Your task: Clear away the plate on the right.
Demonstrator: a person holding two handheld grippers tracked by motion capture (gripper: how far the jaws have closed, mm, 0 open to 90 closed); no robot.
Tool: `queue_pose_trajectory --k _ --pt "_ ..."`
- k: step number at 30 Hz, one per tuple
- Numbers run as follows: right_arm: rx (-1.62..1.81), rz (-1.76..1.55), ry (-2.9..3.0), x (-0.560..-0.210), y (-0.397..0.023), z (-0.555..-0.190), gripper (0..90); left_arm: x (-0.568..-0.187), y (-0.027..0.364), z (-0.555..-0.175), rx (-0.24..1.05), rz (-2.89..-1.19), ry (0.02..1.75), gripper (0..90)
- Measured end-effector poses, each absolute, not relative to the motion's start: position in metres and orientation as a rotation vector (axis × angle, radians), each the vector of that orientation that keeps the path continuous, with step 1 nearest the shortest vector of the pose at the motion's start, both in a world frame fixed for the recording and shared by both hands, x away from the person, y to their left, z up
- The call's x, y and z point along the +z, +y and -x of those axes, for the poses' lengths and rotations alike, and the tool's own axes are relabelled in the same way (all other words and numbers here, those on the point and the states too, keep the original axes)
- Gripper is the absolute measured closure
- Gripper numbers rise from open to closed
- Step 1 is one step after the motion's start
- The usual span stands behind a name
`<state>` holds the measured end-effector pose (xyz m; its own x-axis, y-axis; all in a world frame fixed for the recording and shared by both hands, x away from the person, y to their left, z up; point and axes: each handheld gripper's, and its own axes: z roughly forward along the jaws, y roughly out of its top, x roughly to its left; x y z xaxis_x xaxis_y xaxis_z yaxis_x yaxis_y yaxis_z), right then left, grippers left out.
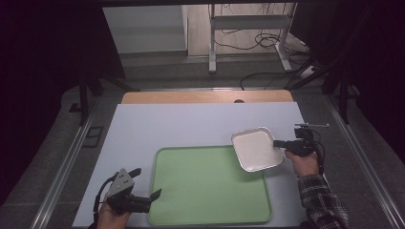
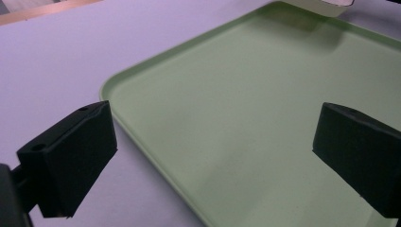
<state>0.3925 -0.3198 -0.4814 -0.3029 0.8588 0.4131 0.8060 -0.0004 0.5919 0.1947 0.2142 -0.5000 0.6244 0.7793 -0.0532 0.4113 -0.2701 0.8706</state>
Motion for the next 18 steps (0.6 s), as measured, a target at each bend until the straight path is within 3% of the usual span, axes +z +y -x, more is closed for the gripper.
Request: queue_pose_trajectory --k 18 --pt "1.239 -1.736 2.292 -0.481 -0.278 -0.371 88.8 -0.500 0.215 -0.194 0.493 -1.892 0.949 0.5"
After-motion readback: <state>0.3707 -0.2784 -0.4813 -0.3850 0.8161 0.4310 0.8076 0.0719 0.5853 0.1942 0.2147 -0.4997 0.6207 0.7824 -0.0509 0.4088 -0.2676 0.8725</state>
